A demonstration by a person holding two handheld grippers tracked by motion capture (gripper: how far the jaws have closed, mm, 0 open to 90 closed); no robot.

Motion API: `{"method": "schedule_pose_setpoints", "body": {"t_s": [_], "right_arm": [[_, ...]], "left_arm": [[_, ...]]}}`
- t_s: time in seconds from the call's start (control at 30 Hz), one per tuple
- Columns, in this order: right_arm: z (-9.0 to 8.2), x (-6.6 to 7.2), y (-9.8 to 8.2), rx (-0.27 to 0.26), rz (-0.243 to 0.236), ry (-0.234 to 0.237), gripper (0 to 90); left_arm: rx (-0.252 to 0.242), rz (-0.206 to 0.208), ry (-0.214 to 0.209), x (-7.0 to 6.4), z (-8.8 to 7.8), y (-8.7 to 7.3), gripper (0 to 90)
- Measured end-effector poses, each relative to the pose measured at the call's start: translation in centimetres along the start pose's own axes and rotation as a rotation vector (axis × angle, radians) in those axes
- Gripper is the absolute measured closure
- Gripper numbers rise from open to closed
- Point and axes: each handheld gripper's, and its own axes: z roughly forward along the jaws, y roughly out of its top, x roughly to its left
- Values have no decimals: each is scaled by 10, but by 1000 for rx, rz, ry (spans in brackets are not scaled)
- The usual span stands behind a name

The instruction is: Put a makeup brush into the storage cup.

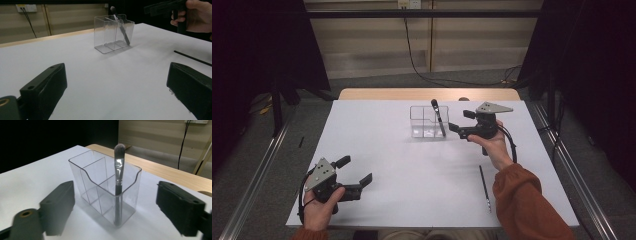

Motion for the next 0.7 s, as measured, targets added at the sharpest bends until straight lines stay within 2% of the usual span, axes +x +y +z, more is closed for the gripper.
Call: {"method": "schedule_pose_setpoints", "body": {"t_s": [0.07, 0.23, 0.5, 0.63, 0.7], "right_arm": [[-7, 2, -1, -9, 0, -15, 76], [-20, 4, -4, -11, 7, -10, 21], [-41, 10, -1, -12, -4, -28, 15], [-53, 12, -8, -18, 4, -27, 16], [-59, 12, -11, -43, 9, -23, 16]], "left_arm": [[-2, -1, 3, 0, -1, 0, 30], [-3, -1, 5, 1, -1, 1, 30], [-16, -2, -3, 1, -2, 1, 30], [-16, -1, -3, 0, -3, 1, 30], [-17, 1, -3, 0, -3, 2, 30]]}}
